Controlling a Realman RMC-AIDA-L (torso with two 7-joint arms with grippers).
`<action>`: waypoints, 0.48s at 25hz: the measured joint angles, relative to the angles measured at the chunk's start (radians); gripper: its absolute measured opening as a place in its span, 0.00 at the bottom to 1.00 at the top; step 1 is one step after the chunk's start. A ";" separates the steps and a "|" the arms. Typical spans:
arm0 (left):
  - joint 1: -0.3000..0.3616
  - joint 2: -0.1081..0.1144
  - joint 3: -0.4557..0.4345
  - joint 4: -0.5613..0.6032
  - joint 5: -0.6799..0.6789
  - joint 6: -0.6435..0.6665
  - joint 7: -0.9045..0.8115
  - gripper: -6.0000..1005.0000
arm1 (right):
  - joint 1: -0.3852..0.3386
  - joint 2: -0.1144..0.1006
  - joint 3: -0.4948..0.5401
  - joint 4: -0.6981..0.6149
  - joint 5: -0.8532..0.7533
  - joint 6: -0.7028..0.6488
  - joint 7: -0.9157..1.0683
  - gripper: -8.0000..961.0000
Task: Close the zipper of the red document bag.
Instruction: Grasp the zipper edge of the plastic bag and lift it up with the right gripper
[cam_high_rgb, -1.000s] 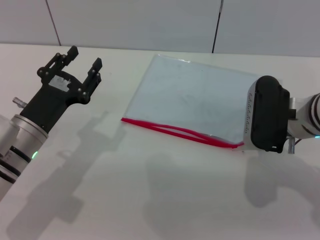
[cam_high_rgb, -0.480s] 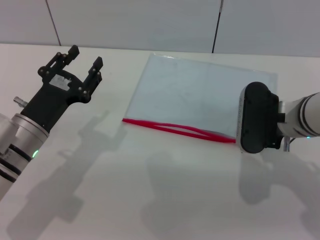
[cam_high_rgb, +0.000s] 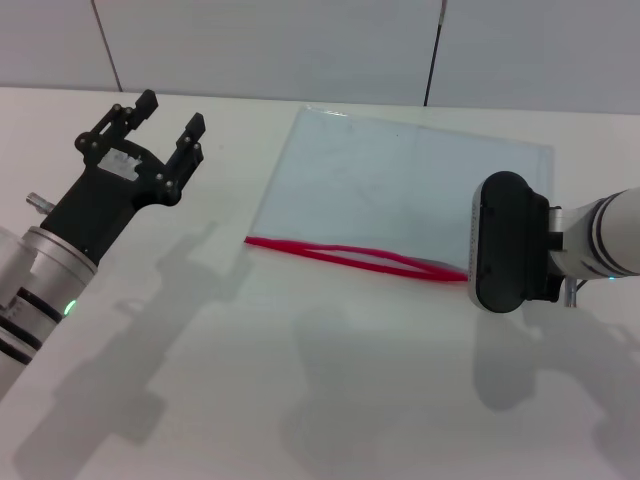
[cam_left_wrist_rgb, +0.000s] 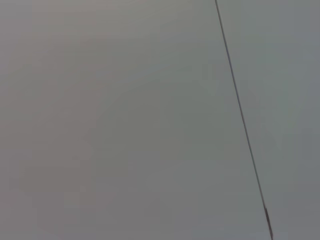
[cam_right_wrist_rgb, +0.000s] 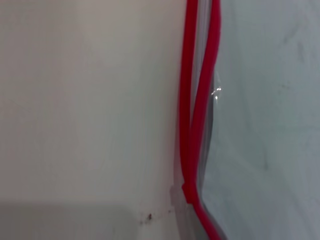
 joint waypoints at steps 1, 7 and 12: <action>0.000 0.000 0.000 0.000 0.000 0.000 0.000 0.58 | 0.001 0.000 0.000 0.001 0.000 0.000 0.002 0.31; -0.001 0.000 0.000 0.000 0.000 0.000 0.000 0.58 | 0.003 0.000 -0.001 0.001 0.004 0.000 0.012 0.15; -0.002 0.000 0.003 0.000 0.002 -0.006 0.006 0.58 | 0.003 0.001 -0.003 -0.004 0.028 0.019 0.012 0.11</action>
